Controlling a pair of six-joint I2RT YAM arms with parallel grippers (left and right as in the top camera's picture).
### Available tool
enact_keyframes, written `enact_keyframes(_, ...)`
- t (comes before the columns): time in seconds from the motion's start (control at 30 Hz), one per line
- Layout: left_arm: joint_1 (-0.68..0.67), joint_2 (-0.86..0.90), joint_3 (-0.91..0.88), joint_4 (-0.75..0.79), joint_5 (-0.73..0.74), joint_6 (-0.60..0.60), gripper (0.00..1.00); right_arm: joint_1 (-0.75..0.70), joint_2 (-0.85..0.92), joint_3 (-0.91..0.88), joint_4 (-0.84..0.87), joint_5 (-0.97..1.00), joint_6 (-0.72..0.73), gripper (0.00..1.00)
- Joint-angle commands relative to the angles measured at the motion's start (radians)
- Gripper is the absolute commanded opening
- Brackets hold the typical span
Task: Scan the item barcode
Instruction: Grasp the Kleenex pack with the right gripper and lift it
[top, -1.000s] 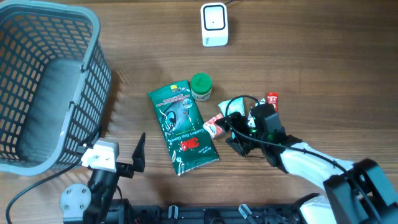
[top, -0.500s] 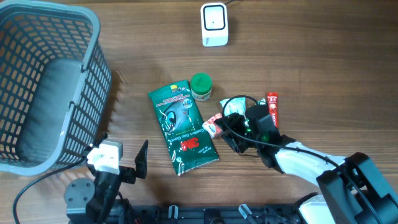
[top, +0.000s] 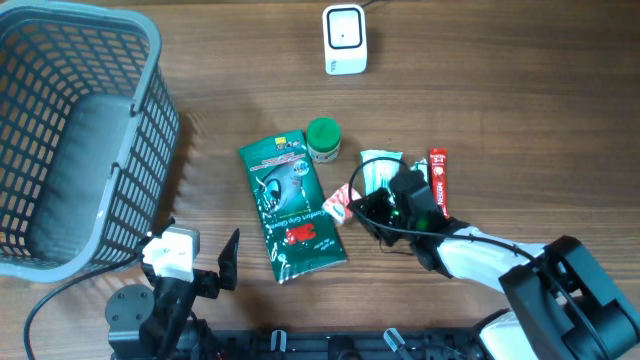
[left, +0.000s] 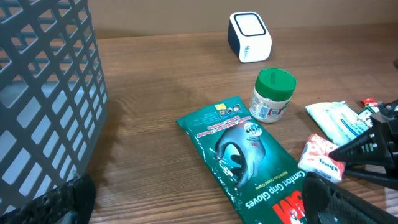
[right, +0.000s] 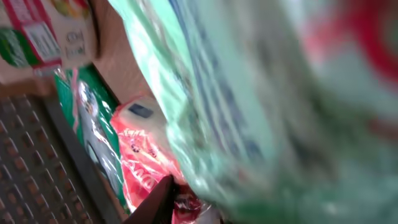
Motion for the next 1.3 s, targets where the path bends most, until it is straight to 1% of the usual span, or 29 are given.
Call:
enact_keyframes(0.0, -0.006, -0.006, -0.007, 0.0, 0.012, -0.014, 1.0, 0.002, -0.091, 0.003, -0.101, -0.052, -0.079, 0.25)
enact_keyframes(0.07, -0.006, -0.006, -0.007, 0.0, 0.012, -0.014, 1.0, 0.002, -0.191, 0.003, -0.198, -0.039, -0.148, 0.24)
enact_keyframes(0.17, -0.006, -0.006, -0.007, 0.0, 0.012, -0.014, 1.0, 0.002, -0.359, 0.003, -0.303, 0.005, -0.349, 0.26)
enact_keyframes(0.2, -0.006, -0.006, -0.007, 0.0, 0.012, -0.014, 1.0, 0.002, -0.412, 0.003, -0.341, 0.005, -0.407, 0.37)
enact_keyframes(0.27, -0.006, -0.006, -0.007, 0.0, 0.012, -0.014, 1.0, 0.002, -0.496, 0.003, -0.447, 0.019, -0.515, 0.99)
enact_keyframes(0.37, -0.006, -0.006, -0.007, 0.0, 0.012, -0.014, 1.0, 0.003, -0.52, 0.003, -0.539, 0.019, -0.646, 0.99)
enact_keyframes(0.5, -0.006, -0.006, -0.007, 0.0, 0.012, -0.014, 1.0, 0.005, -0.49, 0.011, -0.552, 0.032, -0.775, 0.99)
enact_keyframes(0.57, -0.006, -0.006, -0.007, 0.0, 0.012, -0.014, 1.0, 0.019, -0.472, 0.038, -0.554, 0.079, -0.807, 0.99)
enact_keyframes(0.6, -0.006, -0.006, -0.007, 0.0, 0.012, -0.014, 1.0, 0.042, -0.458, 0.069, -0.567, 0.137, -0.826, 1.0)
enact_keyframes(0.7, -0.006, -0.006, -0.007, 0.0, 0.012, -0.014, 1.0, 0.131, -0.407, 0.167, -0.624, 0.312, -0.855, 1.0)
enact_keyframes(0.83, -0.006, -0.006, -0.007, 0.0, 0.011, -0.014, 1.0, 0.27, -0.285, 0.269, -0.703, 0.549, -0.896, 0.99)
enact_keyframes(0.9, -0.006, -0.006, -0.007, 0.0, 0.012, -0.014, 1.0, 0.317, -0.206, 0.296, -0.717, 0.612, -0.908, 1.0)
enact_keyframes(1.0, -0.006, -0.006, -0.007, 0.0, 0.012, -0.014, 1.0, 0.358, -0.08, 0.307, -0.702, 0.645, -0.932, 0.99)
enact_keyframes(1.07, -0.006, -0.006, -0.007, 0.0, 0.011, -0.014, 1.0, 0.372, -0.026, 0.319, -0.702, 0.645, -0.954, 0.96)
enact_keyframes(1.2, -0.006, -0.006, -0.007, 0.0, 0.011, -0.014, 1.0, 0.408, -0.004, 0.36, -0.71, 0.692, -0.983, 0.92)
enact_keyframes(1.27, -0.006, -0.006, -0.007, 0.0, 0.012, -0.014, 1.0, 0.443, -0.004, 0.393, -0.72, 0.747, -1.007, 0.91)
